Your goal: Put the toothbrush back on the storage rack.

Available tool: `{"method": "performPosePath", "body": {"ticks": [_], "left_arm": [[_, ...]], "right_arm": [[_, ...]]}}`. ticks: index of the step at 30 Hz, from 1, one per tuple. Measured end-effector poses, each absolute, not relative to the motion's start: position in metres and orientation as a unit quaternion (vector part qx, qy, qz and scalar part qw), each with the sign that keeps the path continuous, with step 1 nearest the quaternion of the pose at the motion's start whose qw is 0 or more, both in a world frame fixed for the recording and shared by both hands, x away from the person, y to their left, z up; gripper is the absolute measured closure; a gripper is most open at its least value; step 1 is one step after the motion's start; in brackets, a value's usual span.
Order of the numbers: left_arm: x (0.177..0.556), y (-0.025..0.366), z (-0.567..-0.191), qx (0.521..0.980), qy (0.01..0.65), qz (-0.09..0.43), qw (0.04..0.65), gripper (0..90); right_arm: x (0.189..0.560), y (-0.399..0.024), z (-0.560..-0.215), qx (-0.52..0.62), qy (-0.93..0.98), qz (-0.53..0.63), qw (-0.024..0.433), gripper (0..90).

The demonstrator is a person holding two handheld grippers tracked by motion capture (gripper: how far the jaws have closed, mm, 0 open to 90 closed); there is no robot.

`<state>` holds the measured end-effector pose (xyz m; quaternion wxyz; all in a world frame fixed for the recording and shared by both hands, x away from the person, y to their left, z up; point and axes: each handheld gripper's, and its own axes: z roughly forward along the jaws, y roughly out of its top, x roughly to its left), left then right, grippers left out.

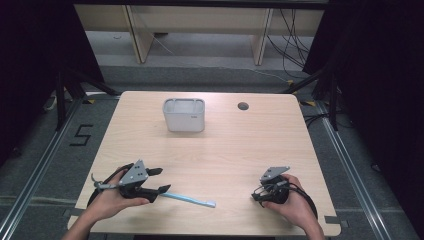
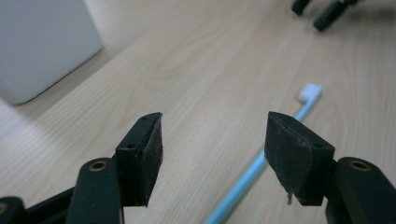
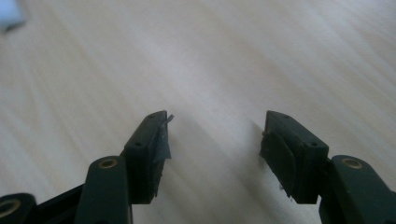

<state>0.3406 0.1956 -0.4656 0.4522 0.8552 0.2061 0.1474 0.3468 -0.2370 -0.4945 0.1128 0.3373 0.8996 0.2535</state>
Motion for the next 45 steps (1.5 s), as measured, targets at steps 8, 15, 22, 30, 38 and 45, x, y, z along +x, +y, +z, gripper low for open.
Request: {"method": "performPosePath", "body": {"ticks": [8, 15, 22, 30, 38, 45], "left_arm": [[0.355, 0.172, -0.45, 0.942, 0.067, 0.104, 0.313, 41.4], [0.365, 0.148, -0.444, 0.969, -0.035, 0.07, 0.235, 46.7], [0.366, 0.12, -0.449, 0.976, -0.106, 0.052, 0.182, 48.5], [0.37, 0.097, -0.456, 0.981, -0.137, 0.022, 0.135, 54.6], [0.378, 0.088, -0.462, 0.986, -0.107, 0.004, 0.128, 58.4], [0.378, 0.085, -0.469, 0.988, -0.095, -0.005, 0.124, 61.8]], "right_arm": [[0.342, -0.227, -0.483, 0.304, 0.912, 0.256, 0.104, 44.9], [0.337, -0.223, -0.474, 0.291, 0.921, 0.242, 0.091, 47.2], [0.331, -0.216, -0.47, 0.26, 0.94, 0.216, 0.053, 48.9], [0.333, -0.214, -0.471, 0.255, 0.939, 0.223, 0.053, 48.8], [0.33, -0.214, -0.47, 0.271, 0.936, 0.22, 0.045, 48.8], [0.333, -0.213, -0.471, 0.255, 0.939, 0.225, 0.053, 48.7]]}}
